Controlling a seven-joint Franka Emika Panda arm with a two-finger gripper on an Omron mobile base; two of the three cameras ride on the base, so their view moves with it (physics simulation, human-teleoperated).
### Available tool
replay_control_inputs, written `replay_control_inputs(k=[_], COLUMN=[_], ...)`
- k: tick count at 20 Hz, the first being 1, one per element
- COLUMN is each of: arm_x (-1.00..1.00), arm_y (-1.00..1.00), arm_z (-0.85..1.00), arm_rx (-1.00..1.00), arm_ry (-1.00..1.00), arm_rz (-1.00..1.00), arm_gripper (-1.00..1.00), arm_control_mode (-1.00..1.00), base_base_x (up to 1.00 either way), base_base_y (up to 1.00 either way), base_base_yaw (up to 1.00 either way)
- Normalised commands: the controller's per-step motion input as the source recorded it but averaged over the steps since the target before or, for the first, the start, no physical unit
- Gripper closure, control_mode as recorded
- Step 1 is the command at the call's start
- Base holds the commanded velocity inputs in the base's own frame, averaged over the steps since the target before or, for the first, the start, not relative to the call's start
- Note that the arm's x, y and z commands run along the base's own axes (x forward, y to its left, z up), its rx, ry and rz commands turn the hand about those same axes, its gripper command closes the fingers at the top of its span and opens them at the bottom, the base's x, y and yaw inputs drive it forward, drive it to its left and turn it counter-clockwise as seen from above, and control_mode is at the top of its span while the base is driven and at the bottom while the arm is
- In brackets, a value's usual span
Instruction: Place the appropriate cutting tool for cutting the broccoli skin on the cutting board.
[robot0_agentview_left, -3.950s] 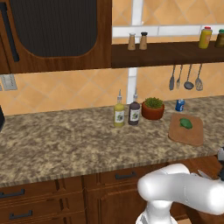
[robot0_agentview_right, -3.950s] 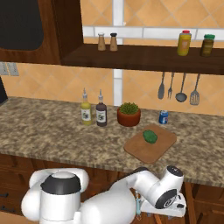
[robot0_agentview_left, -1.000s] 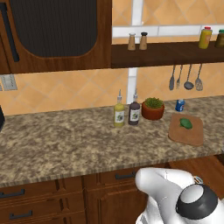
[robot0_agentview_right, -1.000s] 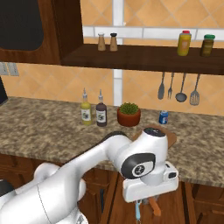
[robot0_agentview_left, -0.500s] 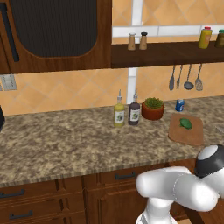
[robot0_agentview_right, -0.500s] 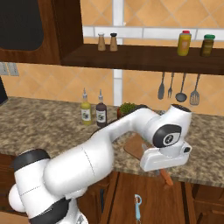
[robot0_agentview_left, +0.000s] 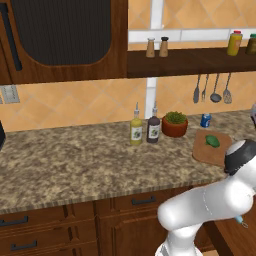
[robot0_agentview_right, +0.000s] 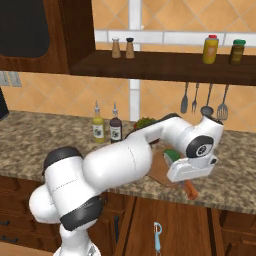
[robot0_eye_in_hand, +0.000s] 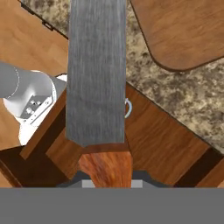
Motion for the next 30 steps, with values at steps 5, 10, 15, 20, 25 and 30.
replay_control_inputs(k=[5, 10, 15, 20, 25, 30], arm_x=[0.42, 0.56, 0.76, 0.79, 0.56, 0.50], arm_y=[0.63, 0.38, 0.08, 0.00, -0.01, 0.00], arm_z=[-0.64, -0.37, -0.50, -0.35, -0.11, -0.26], arm_rx=[-0.12, -0.25, -0.21, -0.04, 0.00, 0.00], arm_ry=[-0.18, -0.06, 0.00, 0.02, 0.09, 0.06], arm_rz=[-0.02, -0.03, -0.01, 0.00, 0.00, 0.02], arm_gripper=[1.00, 1.00, 1.00, 1.00, 1.00, -1.00], arm_control_mode=[-1.00, -1.00, -1.00, -1.00, -1.00, -1.00], base_base_x=[0.00, 0.00, 0.00, 0.00, 0.00, 0.00], base_base_y=[0.00, 0.00, 0.00, 0.00, 0.00, 0.00], base_base_yaw=[0.00, 0.00, 0.00, 0.00, 0.00, 0.00])
